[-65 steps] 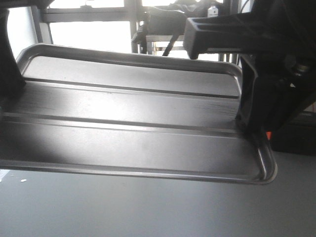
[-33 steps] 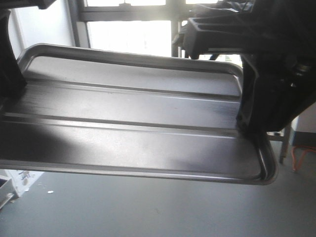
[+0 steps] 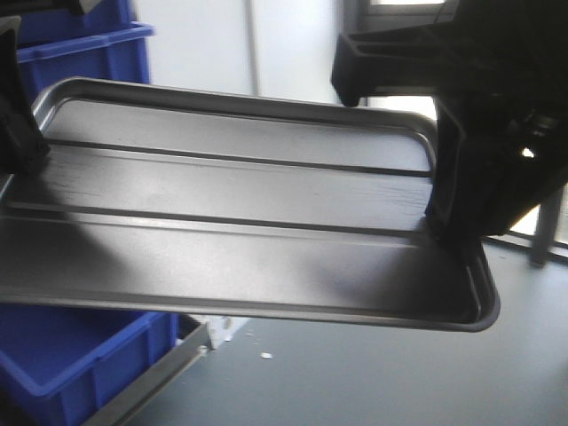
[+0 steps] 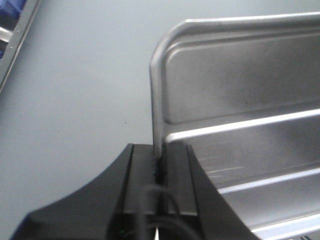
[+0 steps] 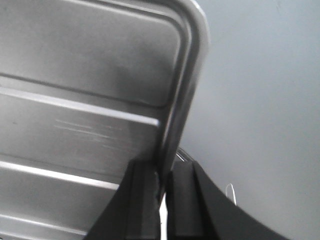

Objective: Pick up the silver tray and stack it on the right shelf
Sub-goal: 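Hold the tray level with both grippers while the base drives to another shelf, then lower the held tray into the larger silver tray on the shelf, then open both grippers and raise them away from the stacked trays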

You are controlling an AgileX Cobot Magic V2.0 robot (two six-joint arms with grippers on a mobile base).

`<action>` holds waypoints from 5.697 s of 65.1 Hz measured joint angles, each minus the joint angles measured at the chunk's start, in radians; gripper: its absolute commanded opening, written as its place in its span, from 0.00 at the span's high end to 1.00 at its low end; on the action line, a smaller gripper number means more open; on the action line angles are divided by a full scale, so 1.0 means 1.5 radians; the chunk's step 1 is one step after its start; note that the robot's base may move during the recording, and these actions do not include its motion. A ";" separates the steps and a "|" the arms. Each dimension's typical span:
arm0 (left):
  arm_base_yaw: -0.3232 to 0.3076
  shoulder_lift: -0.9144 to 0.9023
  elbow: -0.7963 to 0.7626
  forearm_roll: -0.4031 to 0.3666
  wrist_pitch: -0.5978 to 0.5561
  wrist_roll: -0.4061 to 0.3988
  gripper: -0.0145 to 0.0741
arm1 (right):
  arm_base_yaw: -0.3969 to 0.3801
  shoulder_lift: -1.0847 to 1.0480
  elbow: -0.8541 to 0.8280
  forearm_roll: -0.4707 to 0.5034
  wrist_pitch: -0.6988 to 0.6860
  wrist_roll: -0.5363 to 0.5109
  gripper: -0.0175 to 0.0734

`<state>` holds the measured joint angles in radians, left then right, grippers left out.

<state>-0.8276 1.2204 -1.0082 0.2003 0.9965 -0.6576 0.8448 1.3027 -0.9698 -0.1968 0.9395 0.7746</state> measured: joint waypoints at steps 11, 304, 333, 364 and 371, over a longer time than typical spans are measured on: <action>0.000 0.000 0.000 0.000 0.000 0.000 0.94 | 0.000 0.000 0.000 0.000 0.000 0.000 0.75; 0.114 0.380 -0.176 0.048 -0.139 0.077 0.31 | -0.205 0.253 -0.144 -0.044 -0.084 -0.113 0.22; 0.114 0.279 -0.210 0.045 -0.055 0.141 0.55 | -0.205 0.162 -0.173 -0.044 -0.039 -0.157 0.65; 0.114 -0.069 0.166 0.074 -0.333 0.160 0.94 | -0.205 -0.012 -0.024 -0.045 -0.122 -0.220 0.75; 0.114 -0.138 0.260 0.078 -0.404 0.160 0.94 | -0.205 -0.068 0.058 -0.045 -0.180 -0.228 0.75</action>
<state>-0.6561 1.0131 -0.6176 0.3166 0.3910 -0.4169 0.5371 1.2013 -0.8825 -0.2646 0.6694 0.4320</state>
